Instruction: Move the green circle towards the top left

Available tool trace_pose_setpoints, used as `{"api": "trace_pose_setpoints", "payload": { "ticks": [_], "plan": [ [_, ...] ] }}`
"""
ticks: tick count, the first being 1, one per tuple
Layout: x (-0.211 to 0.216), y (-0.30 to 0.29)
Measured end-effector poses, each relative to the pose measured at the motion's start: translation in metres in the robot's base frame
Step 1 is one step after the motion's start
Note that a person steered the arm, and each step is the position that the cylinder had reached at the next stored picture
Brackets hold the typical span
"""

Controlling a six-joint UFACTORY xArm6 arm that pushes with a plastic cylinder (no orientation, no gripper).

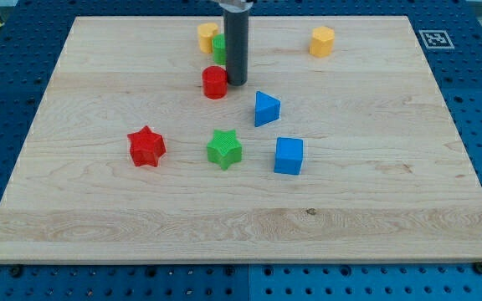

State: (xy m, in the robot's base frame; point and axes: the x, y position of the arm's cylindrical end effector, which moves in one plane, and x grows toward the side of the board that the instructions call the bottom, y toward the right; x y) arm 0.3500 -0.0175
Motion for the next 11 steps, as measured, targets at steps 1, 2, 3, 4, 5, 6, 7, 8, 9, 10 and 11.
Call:
{"api": "trace_pose_setpoints", "payload": {
  "ticks": [1,2,3,4,5,6,7,8,9,10,11],
  "plan": [
    [0.000,0.006],
    [-0.003,0.028],
    [-0.022,0.033],
    [-0.051,0.033],
    [-0.067,0.033],
    [-0.067,0.030],
    [-0.067,0.005],
    [-0.067,-0.023],
    [-0.069,-0.046],
    [-0.074,-0.070],
    [-0.083,-0.084]
  ]
}}
